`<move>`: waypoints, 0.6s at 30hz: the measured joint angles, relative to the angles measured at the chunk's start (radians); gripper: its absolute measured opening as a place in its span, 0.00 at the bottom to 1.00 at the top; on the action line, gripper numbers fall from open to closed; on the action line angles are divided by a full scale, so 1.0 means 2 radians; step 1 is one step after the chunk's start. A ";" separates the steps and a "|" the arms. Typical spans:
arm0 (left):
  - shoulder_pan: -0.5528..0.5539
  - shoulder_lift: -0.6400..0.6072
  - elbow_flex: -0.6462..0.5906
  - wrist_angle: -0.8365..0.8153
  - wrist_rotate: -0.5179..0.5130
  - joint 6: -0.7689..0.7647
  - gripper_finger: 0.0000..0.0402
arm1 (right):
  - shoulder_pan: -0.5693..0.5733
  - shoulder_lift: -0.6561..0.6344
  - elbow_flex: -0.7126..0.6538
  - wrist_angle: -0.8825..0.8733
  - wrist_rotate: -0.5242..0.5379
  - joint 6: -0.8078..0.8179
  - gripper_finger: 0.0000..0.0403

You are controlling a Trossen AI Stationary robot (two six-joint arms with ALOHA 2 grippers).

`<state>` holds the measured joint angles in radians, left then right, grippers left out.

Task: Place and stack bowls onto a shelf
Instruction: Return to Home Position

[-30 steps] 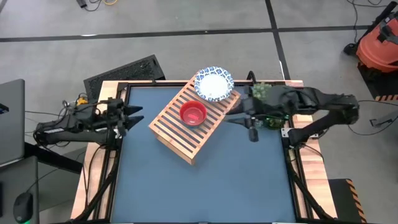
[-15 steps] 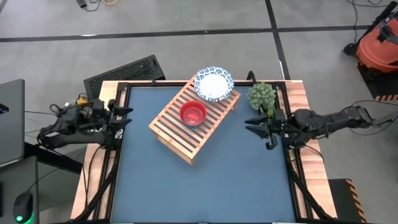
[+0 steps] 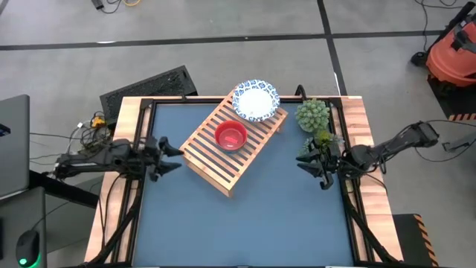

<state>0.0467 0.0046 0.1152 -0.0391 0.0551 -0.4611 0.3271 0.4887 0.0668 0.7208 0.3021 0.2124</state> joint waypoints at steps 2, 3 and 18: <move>0.000 0.000 -0.024 0.028 0.012 -0.006 0.70 | -0.004 -0.003 -0.023 0.039 0.007 -0.001 0.33; 0.000 0.000 -0.035 0.041 0.015 -0.009 0.70 | -0.008 -0.007 -0.029 0.046 0.011 -0.002 0.33; -0.002 0.000 -0.052 0.043 0.053 0.004 0.70 | -0.087 -0.217 -0.029 -0.039 -0.020 -0.060 0.33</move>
<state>0.0424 0.0056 0.0105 0.0467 0.1611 -0.4538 0.1529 0.0538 0.0093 0.6421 0.2630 0.0917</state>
